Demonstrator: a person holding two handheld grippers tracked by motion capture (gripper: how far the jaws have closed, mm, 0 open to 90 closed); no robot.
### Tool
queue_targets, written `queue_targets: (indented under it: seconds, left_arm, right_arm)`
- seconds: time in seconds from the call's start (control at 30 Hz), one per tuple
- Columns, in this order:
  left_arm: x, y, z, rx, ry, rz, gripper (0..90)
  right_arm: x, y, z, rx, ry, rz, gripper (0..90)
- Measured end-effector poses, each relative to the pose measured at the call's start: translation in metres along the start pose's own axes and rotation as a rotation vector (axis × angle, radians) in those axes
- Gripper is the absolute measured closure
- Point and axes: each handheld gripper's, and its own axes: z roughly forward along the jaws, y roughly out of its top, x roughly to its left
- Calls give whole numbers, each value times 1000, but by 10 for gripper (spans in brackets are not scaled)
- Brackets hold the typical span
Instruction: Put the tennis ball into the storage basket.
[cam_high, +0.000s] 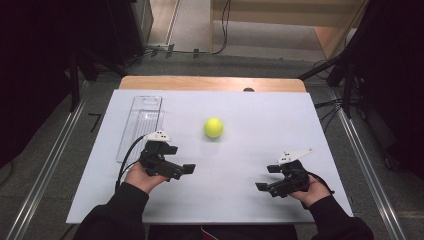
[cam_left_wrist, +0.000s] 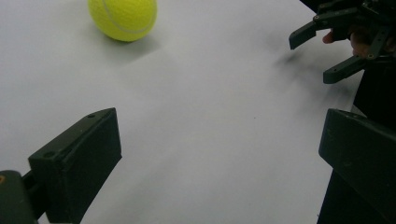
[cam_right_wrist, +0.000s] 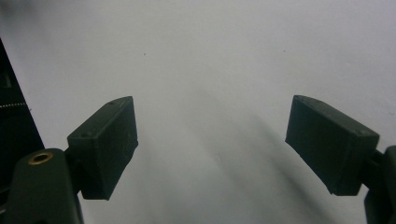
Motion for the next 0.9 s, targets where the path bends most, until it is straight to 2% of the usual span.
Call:
queue_targets:
  seconds: [0.9]
  left_arm:
    - [12,27,16,16,24,0,0]
  right_arm:
    - [-1,0,0,0,-1,0,148]
